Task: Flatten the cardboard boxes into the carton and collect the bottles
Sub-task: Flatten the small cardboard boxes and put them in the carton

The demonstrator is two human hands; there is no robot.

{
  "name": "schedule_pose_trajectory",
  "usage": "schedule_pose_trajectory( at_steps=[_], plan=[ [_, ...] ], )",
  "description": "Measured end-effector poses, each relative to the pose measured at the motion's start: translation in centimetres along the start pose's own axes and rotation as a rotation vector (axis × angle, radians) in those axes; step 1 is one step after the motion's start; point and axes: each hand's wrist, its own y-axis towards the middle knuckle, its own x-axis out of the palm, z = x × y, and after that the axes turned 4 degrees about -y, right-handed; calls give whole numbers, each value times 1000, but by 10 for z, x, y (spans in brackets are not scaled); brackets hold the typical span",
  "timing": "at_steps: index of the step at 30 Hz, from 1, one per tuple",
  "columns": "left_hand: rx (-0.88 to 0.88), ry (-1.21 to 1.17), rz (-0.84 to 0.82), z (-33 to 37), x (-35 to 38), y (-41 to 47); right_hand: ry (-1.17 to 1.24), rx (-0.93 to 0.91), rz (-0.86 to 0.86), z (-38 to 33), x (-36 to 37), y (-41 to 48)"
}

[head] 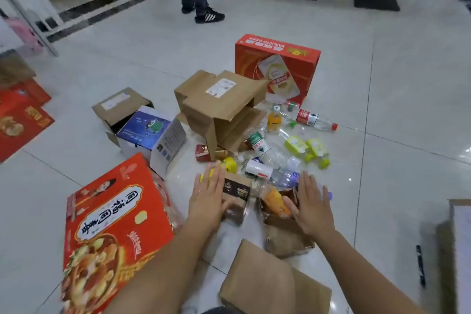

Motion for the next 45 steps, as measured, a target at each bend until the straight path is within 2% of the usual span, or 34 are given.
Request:
schedule_pose_trajectory(
  at_steps=[3,4,5,8,11,14,18,20,22,25,27,33,36,40,42,45],
  plan=[
    [126,114,-177,-9,66,12,-121,-166,-41,25,71,15],
    [100,103,-288,-12,76,16,-147,-165,-98,33,85,15],
    [61,75,-325,-12,86,20,-164,-197,-141,42,103,16],
    [-14,75,-285,-5,92,28,-242,-219,-167,67,120,6],
    [26,151,-137,2,92,35,-217,-237,-292,74,121,-6],
    [37,219,-131,5,93,43,-227,-280,-363,71,125,-11],
    [12,173,-186,5,90,53,-402,-426,-179,75,135,3],
    [-27,100,-249,8,91,49,-395,-479,-134,64,138,2],
    [-92,-34,-311,11,93,46,-418,-548,-161,53,139,-4],
    [-154,-240,-379,9,91,49,-436,-517,-298,51,147,-5],
    [-172,-274,-398,8,85,53,-416,-420,-396,51,148,-2],
    [-406,-401,-378,1,72,54,-334,-249,-408,42,149,-7],
    [-626,-561,-360,-10,72,53,-200,-205,-313,40,141,-6],
    [-958,-1139,-354,-22,81,55,-114,-180,-84,27,122,-4],
    [-1031,-1338,-333,-25,87,55,-12,-110,20,17,109,-4],
    [-1065,-1420,-371,-20,80,48,242,62,147,4,90,-3]
  ],
)
